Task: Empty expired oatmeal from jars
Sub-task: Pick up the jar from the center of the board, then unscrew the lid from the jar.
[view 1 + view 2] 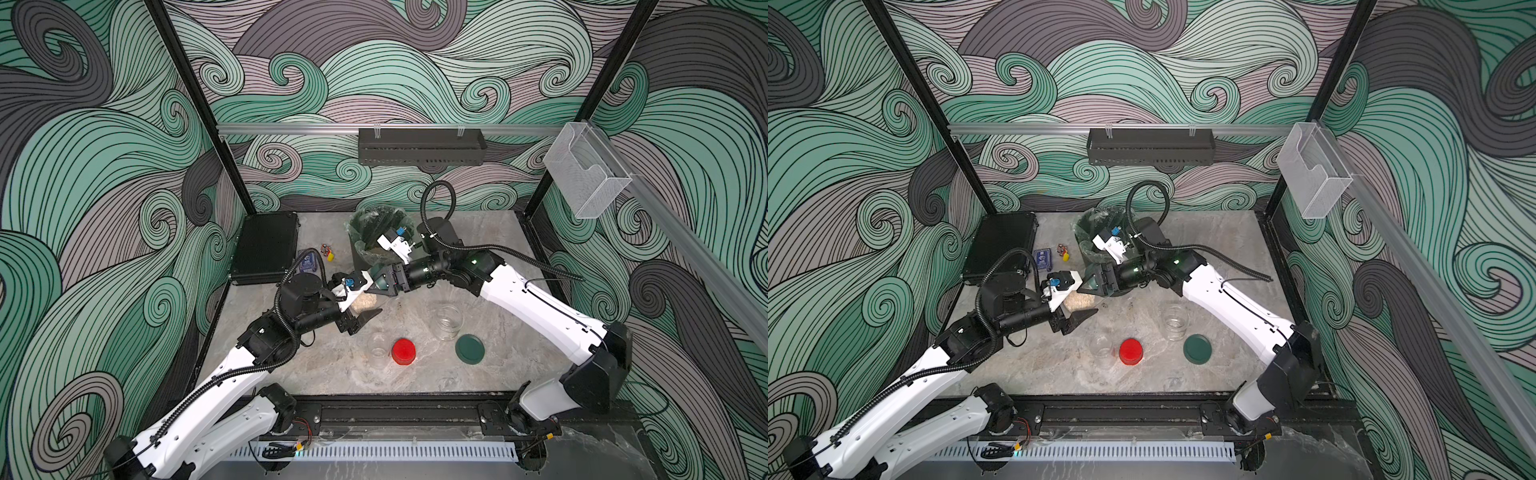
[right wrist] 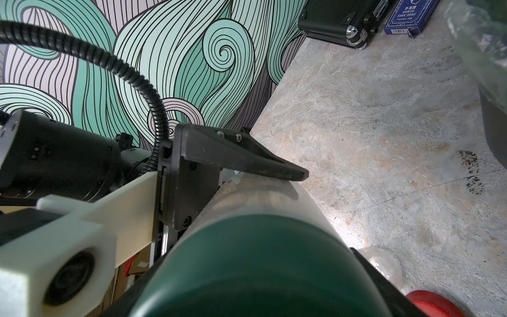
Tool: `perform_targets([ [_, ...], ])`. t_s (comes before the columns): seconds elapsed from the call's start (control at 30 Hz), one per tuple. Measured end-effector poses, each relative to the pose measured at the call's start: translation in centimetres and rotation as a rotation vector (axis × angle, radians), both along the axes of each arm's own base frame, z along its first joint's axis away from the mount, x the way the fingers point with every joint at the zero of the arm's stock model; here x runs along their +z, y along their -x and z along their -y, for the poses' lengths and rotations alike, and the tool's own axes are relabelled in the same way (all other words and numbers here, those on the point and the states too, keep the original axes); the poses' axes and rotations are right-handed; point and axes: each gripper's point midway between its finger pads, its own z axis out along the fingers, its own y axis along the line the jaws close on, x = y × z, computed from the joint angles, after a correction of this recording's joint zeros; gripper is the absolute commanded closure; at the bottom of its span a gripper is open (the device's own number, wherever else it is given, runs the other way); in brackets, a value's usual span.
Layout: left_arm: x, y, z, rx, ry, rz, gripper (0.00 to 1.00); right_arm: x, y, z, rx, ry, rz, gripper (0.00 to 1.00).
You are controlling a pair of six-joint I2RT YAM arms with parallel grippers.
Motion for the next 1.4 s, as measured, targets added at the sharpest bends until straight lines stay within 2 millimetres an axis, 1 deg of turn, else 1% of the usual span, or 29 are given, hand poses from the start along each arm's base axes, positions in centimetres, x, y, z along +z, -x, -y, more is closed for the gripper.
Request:
perform_targets([
  [0.1, 0.0, 0.0, 0.0, 0.0, 0.0, 0.003, 0.34, 0.0, 0.0, 0.0, 0.0, 0.0, 0.002, 0.16],
  [0.17, 0.1, 0.0, 0.0, 0.0, 0.0, 0.003, 0.39, 0.0, -0.2, 0.1, -0.002, -0.001, 0.004, 0.1],
  [0.27, -0.1, 0.1, -0.1, -0.003, -0.009, 0.003, 0.41, 0.0, -0.1, 0.4, 0.001, -0.003, 0.007, 0.04],
  [0.33, -0.3, 0.2, -0.2, -0.001, -0.017, -0.003, 0.42, 0.2, 0.0, 0.9, -0.004, -0.008, 0.008, 0.01],
  [0.53, -0.2, 0.5, -0.5, 0.002, -0.017, 0.0, 0.44, 1.7, 0.4, 2.8, -0.032, -0.021, 0.019, 0.01],
  [0.7, 0.4, 0.7, -0.7, 0.003, -0.004, 0.016, 0.44, 2.1, 1.1, 3.3, -0.017, -0.027, 0.0, 0.01],
  [0.8, 0.8, 1.0, -0.8, 0.002, 0.004, 0.028, 0.44, 1.8, 1.5, 3.2, 0.0, -0.021, -0.036, 0.01],
  [0.9, 1.1, 1.1, -0.9, 0.002, 0.01, 0.036, 0.45, 1.6, 1.5, 3.0, 0.01, -0.015, -0.063, 0.04],
  [1.03, 0.9, 1.2, -1.0, 0.002, 0.006, 0.03, 0.44, 1.3, 1.5, 2.8, 0.017, -0.009, -0.087, 0.05],
  [1.23, 0.5, 1.3, -0.9, -0.005, 0.003, 0.02, 0.45, 2.3, 0.8, 2.3, 0.011, -0.015, -0.079, 0.06],
  [1.4, 0.5, 1.3, -0.9, -0.005, 0.005, 0.022, 0.45, 2.2, 0.2, 1.5, 0.013, -0.009, -0.085, 0.1],
])
